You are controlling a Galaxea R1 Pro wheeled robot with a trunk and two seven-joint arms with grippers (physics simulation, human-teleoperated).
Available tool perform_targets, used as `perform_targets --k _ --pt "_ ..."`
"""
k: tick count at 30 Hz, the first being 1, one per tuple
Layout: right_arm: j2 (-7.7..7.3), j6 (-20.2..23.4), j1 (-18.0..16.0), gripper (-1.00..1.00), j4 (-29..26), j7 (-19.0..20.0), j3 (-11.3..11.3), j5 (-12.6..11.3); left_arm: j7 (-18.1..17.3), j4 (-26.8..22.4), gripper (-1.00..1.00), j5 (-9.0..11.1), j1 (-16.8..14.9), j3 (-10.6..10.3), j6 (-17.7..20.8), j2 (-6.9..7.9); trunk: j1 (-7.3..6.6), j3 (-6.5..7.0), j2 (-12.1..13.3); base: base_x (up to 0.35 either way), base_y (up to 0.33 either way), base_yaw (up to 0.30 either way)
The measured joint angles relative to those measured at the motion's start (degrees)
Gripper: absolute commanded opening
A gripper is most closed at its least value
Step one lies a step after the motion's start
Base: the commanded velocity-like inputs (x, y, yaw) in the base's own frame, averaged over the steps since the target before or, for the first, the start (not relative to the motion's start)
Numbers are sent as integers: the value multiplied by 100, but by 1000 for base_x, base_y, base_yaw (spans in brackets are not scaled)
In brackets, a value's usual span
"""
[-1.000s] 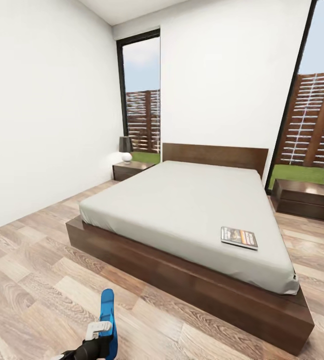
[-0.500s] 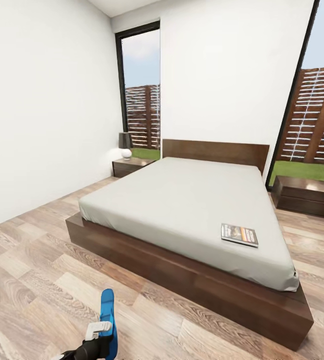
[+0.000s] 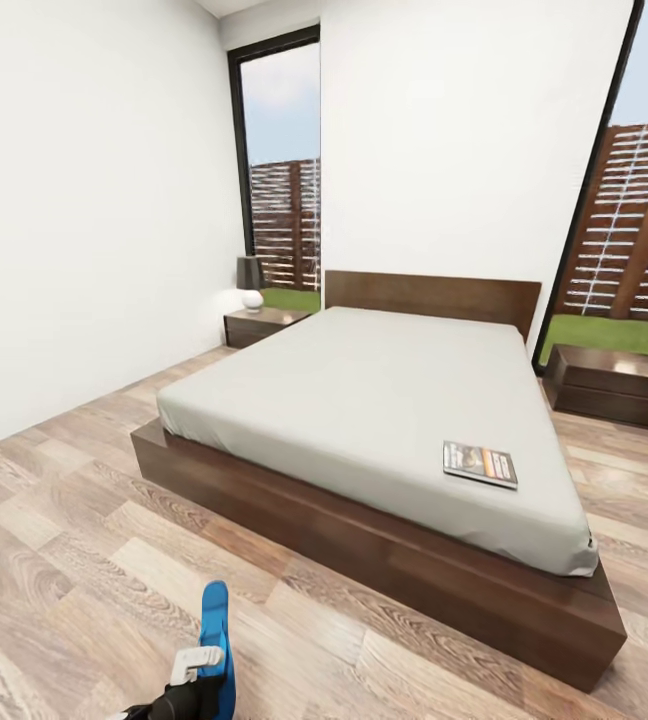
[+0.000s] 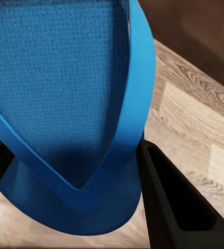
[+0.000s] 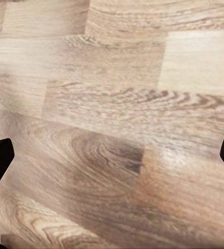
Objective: In the bedroom, move the book from the bed onto either nightstand, and place the two sandals side by side next to the bed.
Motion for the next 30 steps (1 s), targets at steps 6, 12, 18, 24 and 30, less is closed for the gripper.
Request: perform_targets --k 6,12,18,24,30 --pt "0 0 1 100 0 0 2 0 0 7 -100 1 0 1 0 0 0 -54 0 0 0 0" --pt "0 0 -1 100 0 -3 4 0 0 7 -100 1 0 1 0 0 0 -109 0 0 0 0" --pt "0 0 1 100 0 -7 0 0 0 6 -100 1 0 3 0 0 0 -163 0 0 0 0" --pt "0 0 0 100 0 -9 2 0 0 5 -100 1 0 1 0 0 0 -217 0 0 0 0" --pt "0 0 -1 100 0 -9 0 0 0 4 -100 1 0 3 0 0 0 -272 0 0 0 0"
